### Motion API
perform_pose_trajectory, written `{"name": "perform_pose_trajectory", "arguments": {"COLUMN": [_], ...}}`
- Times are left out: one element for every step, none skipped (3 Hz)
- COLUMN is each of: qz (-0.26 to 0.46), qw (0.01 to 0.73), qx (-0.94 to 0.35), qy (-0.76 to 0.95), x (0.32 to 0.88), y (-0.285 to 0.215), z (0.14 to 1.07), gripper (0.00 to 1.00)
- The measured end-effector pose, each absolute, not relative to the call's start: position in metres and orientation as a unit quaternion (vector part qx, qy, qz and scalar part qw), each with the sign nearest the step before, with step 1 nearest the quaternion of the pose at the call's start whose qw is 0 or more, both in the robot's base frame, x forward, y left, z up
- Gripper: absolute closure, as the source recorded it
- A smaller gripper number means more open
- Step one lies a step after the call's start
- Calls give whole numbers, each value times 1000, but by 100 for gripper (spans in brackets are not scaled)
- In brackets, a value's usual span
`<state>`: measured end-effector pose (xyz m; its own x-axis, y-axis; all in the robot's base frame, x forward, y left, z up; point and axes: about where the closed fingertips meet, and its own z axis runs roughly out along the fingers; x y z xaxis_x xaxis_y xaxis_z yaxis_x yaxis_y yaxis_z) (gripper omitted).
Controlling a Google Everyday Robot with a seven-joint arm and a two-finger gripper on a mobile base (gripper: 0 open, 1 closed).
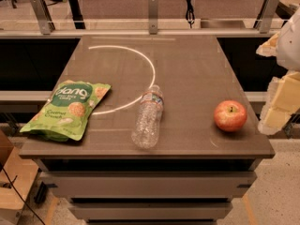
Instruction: Pick green rice chip bag
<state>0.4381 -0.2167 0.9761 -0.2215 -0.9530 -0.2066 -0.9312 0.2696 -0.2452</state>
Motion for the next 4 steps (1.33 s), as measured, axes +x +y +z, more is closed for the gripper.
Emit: {"name": "perform_pose_trajectory", "arguments": {"qz": [-34,-32,-7,50], "qw": [159,162,177,213], "qx": [-603,-606,-622,-642], "qy": [781,778,763,735], "x": [438,440,452,472], "y": [-217,-212,-188,-146], "z": [976,974,964,949], "gripper": [0,0,0,0]}}
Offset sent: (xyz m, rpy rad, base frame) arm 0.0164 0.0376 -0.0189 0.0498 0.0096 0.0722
